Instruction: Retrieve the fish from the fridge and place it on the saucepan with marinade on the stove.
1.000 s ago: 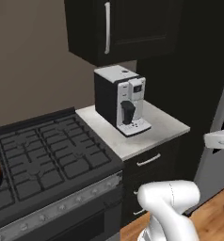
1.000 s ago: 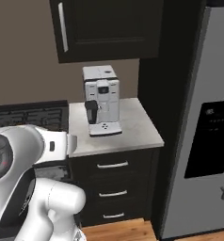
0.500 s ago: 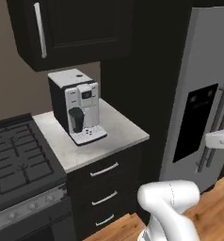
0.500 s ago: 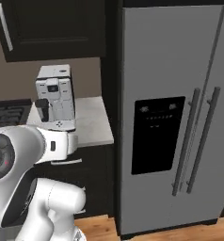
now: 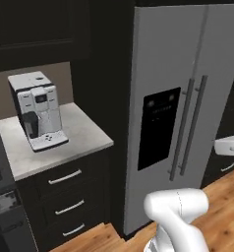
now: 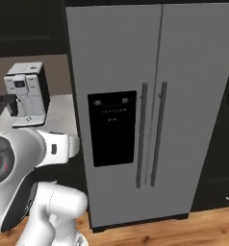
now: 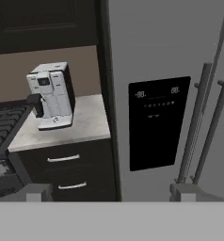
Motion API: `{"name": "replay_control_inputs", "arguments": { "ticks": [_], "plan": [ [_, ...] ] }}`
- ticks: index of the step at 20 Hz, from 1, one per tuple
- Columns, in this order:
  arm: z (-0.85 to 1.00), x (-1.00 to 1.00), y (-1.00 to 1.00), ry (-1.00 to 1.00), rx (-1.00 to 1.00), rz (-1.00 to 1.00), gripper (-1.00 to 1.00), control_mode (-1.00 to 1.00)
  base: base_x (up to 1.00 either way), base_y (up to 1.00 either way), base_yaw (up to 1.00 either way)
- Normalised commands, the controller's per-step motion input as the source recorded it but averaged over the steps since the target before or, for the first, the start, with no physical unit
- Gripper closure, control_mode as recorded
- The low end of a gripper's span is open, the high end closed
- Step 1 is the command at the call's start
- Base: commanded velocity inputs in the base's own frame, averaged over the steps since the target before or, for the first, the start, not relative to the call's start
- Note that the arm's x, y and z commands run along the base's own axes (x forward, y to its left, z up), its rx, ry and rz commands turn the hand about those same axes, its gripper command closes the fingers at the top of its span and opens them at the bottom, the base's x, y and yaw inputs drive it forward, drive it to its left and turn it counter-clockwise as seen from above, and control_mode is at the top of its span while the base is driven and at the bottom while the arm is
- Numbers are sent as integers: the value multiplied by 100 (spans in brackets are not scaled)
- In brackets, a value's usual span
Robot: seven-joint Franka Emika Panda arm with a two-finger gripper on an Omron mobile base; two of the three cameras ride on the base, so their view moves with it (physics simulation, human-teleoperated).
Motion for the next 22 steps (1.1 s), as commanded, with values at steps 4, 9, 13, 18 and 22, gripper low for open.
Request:
{"name": "replay_control_inputs", "arguments": {
  "ticks": [4, 9, 13, 18, 22],
  "plan": [
    [0, 0, 0, 0, 0, 0, -100, 100, -4, -73, 9],
    [0, 0, 0, 0, 0, 0, -100, 100, 0, -61, 12],
    [0, 0, 0, 0, 0, 0, -100, 100, 0, -62, 15],
    [0, 0, 0, 0, 0, 0, -100, 100, -12, -60, 21],
    [0, 0, 0, 0, 0, 0, -100, 100, -26, -33, 32]
  ]
}}
